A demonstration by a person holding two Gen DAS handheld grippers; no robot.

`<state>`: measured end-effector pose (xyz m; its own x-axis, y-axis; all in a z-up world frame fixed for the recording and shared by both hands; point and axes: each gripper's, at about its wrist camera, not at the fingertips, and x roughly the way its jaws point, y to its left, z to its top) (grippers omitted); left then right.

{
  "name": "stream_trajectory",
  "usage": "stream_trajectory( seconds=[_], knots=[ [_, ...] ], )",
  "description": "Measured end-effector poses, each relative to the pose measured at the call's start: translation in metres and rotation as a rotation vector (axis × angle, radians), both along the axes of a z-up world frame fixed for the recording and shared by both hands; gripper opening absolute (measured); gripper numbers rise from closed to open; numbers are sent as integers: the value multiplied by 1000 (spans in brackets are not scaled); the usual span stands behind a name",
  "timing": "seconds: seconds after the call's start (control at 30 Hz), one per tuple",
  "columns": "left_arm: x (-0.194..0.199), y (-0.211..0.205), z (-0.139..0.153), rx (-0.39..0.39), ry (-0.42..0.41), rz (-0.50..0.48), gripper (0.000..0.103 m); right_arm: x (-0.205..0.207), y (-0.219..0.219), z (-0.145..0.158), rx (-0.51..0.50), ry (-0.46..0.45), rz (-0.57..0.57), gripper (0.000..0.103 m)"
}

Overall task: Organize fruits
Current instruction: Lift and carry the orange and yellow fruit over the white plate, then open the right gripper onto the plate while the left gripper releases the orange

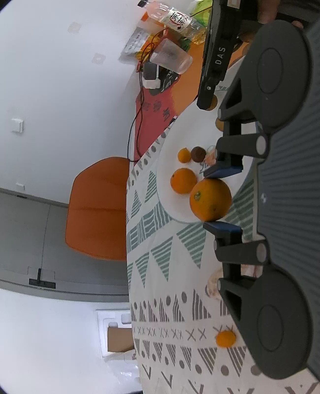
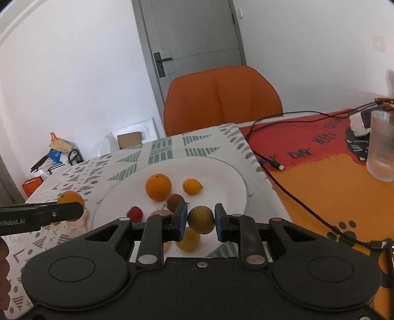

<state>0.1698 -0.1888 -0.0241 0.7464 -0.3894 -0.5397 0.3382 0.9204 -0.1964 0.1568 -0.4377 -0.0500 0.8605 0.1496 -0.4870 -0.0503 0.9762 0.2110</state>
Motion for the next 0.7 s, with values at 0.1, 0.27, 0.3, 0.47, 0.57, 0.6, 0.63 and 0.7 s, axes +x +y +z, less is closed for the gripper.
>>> stream_trajectory(
  seconds=[0.1, 0.27, 0.3, 0.47, 0.57, 0.6, 0.63, 0.7],
  knots=[
    [3, -9, -3, 11, 7, -11, 36, 0, -4, -3, 21, 3, -7, 26],
    [5, -17, -4, 24, 10, -22, 36, -2, -4, -5, 19, 4, 3, 29],
    [6, -18, -4, 26, 13, -22, 36, -2, -5, -5, 23, 6, 3, 29],
    [7, -20, -4, 37, 17, -9, 39, -4, -4, -5, 33, 7, 10, 30],
    [6, -16, 0, 40, 8, 6, 43, -4, -1, -4, 31, 6, 16, 34],
    [6, -13, 1, 38, 6, 13, 48, -4, 0, -4, 29, 4, 18, 35],
    [5, -10, 1, 36, 4, 27, 51, -4, 2, -3, 29, 2, 22, 37],
    [4, -4, 3, 35, -2, 54, 61, -3, 6, -2, 28, 1, 32, 38]
  ],
)
